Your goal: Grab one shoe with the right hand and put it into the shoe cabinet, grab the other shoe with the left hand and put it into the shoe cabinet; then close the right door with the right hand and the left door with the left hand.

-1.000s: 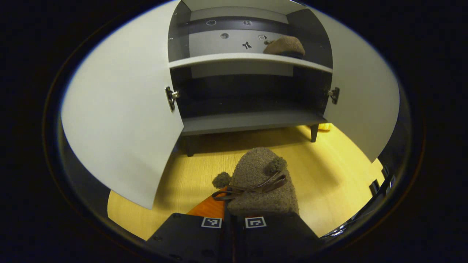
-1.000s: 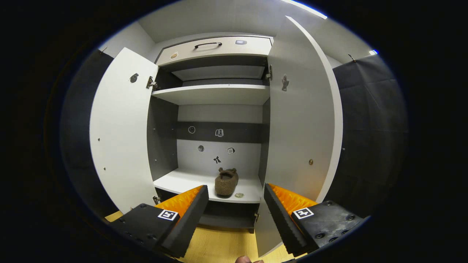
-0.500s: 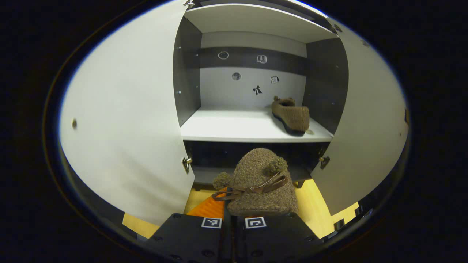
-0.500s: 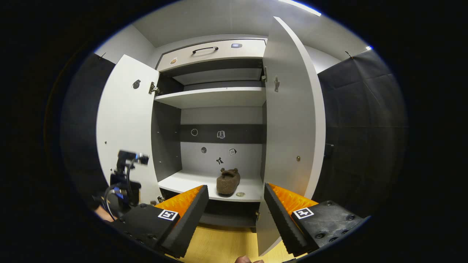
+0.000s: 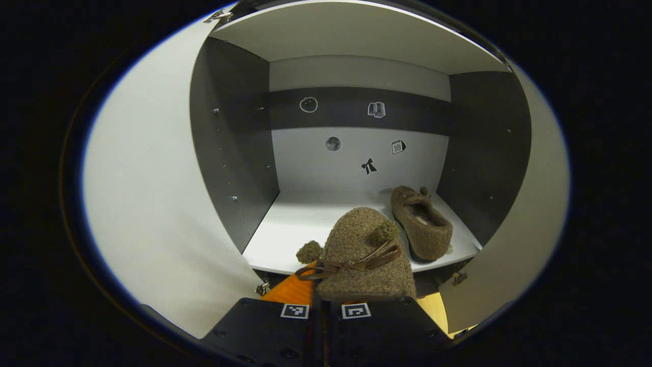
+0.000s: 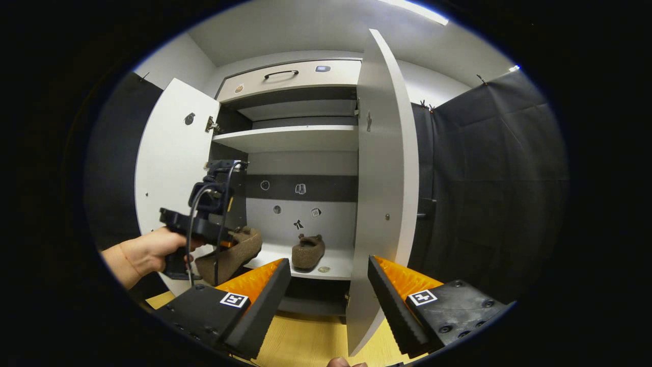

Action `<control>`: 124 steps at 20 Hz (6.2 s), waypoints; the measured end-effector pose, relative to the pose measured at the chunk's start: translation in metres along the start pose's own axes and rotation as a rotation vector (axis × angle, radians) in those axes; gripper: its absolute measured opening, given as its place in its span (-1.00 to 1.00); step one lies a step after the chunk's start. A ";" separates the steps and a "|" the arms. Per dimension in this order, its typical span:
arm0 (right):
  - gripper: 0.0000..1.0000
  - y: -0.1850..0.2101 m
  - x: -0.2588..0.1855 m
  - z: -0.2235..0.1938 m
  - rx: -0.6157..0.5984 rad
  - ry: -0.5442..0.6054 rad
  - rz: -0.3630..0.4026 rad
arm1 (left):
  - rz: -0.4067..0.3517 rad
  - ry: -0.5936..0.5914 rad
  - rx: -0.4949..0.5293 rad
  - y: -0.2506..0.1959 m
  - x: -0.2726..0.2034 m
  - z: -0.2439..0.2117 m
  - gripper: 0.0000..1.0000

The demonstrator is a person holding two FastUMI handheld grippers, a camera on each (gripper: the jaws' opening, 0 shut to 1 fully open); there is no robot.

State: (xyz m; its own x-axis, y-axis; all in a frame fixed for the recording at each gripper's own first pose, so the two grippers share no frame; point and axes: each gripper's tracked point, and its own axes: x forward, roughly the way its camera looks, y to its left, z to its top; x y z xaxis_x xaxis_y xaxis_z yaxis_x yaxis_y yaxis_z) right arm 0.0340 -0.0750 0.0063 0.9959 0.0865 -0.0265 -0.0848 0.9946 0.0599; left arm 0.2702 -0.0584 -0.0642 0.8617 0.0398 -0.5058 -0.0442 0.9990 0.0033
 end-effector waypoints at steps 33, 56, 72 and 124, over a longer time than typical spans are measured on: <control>0.94 -0.026 -0.020 -0.013 0.037 0.032 -0.079 | 0.108 0.137 0.236 -0.007 0.176 0.038 -0.27; 0.95 -0.165 -0.021 0.013 0.121 0.023 -0.275 | -0.103 -0.455 0.119 -0.043 -0.123 0.066 0.92; 1.00 -0.142 0.013 0.009 0.083 0.030 -0.246 | -0.189 -0.458 0.078 -0.032 -0.233 -0.026 0.92; 0.96 0.089 0.025 -0.005 0.034 0.071 0.013 | 0.158 -0.453 -0.055 0.257 -0.211 -0.027 0.81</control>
State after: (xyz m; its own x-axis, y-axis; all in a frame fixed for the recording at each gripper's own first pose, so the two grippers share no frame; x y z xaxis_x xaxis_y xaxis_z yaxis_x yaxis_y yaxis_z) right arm 0.0511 0.0161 0.0064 0.9899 0.1041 -0.0957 -0.0951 0.9910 0.0943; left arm 0.0634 0.1891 0.0197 0.9753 0.2074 -0.0758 -0.2081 0.9781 -0.0020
